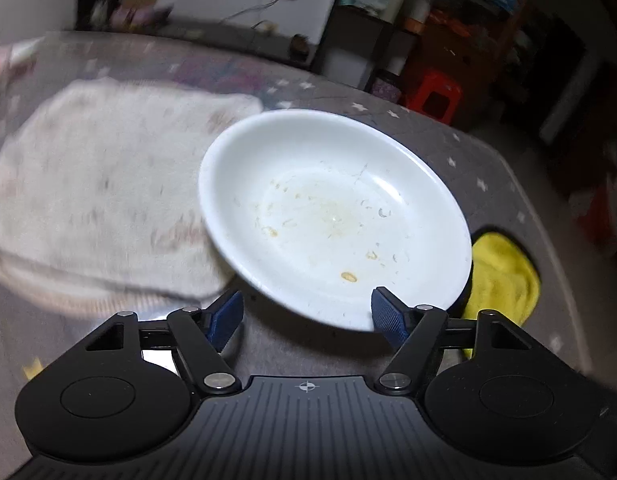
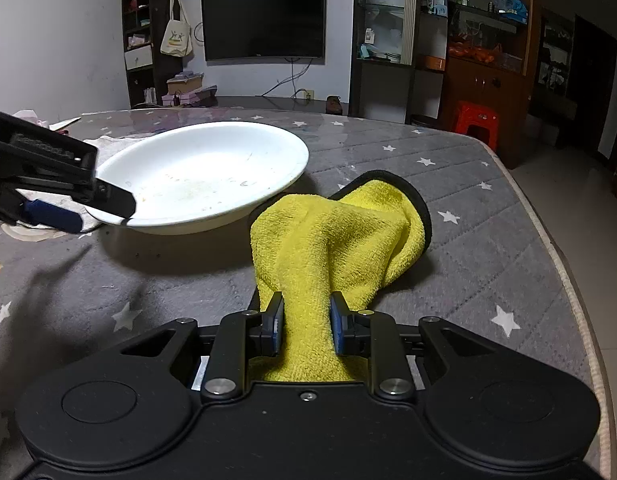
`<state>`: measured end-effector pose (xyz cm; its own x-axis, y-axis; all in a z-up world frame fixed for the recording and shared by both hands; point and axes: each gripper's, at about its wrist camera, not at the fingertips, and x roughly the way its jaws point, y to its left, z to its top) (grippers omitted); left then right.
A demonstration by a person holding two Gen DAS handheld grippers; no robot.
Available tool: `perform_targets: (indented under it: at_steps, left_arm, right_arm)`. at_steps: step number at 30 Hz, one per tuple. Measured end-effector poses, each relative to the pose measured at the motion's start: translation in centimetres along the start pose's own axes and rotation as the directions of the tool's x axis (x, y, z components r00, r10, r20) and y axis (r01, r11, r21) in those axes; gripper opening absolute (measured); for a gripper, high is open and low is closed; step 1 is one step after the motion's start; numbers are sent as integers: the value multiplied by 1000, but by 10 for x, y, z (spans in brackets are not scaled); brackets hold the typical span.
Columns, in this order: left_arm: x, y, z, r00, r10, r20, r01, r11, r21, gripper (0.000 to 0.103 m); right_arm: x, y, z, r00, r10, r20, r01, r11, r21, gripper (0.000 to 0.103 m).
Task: Clean bowl
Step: 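Grasp the white bowl rim with the left gripper and lift it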
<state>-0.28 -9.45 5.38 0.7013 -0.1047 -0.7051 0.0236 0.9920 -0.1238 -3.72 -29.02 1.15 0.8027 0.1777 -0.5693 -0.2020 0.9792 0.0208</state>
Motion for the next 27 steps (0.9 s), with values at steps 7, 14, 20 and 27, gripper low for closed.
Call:
perform_targets:
  at_steps: [7, 14, 20, 27]
  left_arm:
    - [-18, -5, -16, 994, -82, 71, 66, 976, 209, 72]
    - [-19, -31, -32, 988, -110, 110, 46, 881, 470, 73]
    - [-2, -43, -36, 989, -114, 99, 35, 815, 578, 66]
    - [16, -45, -34, 992, -108, 72, 40, 783, 621, 34]
  right_arm:
    - [-1, -1, -1, 1000, 9, 1, -9, 1000, 7, 25]
    - [-2, 2, -1, 1000, 7, -1, -7, 1000, 7, 25]
    - [-2, 3, 0, 1000, 7, -3, -7, 1000, 0, 25]
    - [0, 3, 1, 1000, 15, -7, -15, 1000, -24, 25]
